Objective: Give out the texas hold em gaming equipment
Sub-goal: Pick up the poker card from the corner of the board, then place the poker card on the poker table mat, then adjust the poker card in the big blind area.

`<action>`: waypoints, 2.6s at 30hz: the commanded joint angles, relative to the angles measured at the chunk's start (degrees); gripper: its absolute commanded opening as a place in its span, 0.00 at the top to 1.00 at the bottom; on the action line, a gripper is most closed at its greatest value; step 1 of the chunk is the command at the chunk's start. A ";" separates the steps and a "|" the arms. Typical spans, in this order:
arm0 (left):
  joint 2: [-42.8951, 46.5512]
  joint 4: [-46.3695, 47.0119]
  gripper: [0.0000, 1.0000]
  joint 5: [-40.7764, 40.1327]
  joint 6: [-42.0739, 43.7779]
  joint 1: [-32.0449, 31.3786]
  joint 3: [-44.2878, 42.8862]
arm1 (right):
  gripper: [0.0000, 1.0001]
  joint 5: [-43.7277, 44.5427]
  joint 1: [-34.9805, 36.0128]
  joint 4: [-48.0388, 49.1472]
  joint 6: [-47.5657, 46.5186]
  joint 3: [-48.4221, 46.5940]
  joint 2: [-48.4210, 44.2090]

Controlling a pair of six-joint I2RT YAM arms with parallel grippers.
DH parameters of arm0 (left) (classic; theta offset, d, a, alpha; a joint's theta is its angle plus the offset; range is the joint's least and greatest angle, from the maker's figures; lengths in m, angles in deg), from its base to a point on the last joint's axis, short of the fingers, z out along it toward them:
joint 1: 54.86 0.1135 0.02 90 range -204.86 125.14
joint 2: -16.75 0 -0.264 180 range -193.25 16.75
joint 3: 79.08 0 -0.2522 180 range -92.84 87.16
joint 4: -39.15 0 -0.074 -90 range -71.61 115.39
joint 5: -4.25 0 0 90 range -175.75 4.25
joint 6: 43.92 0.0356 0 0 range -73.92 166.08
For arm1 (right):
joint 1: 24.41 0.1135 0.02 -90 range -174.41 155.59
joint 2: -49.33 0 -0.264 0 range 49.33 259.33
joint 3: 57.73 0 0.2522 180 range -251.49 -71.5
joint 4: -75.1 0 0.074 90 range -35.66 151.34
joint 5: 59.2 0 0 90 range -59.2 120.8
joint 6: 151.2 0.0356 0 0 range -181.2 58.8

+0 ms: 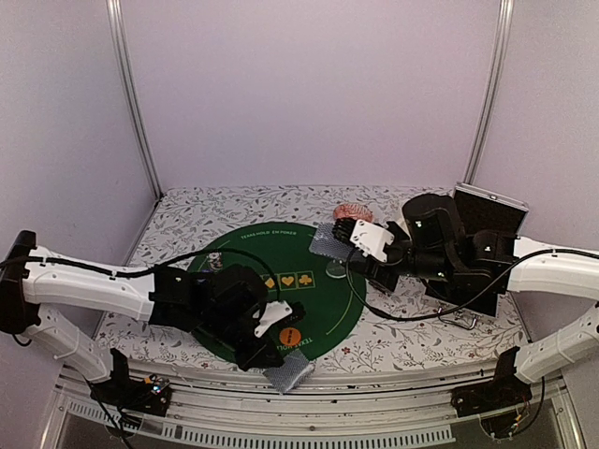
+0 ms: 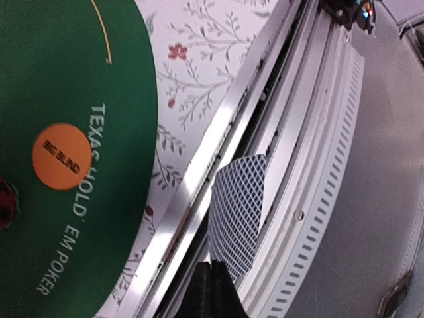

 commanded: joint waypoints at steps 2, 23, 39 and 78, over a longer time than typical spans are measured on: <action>-2.04 2.95 1.00 -4.58 0.48 5.56 -5.69 | 0.55 2.92 -2.04 -0.52 2.87 -1.03 -3.06; -26.76 10.09 1.00 -3.94 0.87 16.95 -23.48 | 0.56 6.96 -5.39 -4.33 7.51 0.86 -7.41; -11.52 9.07 0.44 -9.89 6.27 17.64 -21.89 | 0.56 3.03 -5.46 -6.23 5.44 0.44 -7.34; -42.34 2.62 0.59 -4.99 5.98 20.83 -35.14 | 0.55 4.10 -4.45 -8.82 4.96 1.80 -8.08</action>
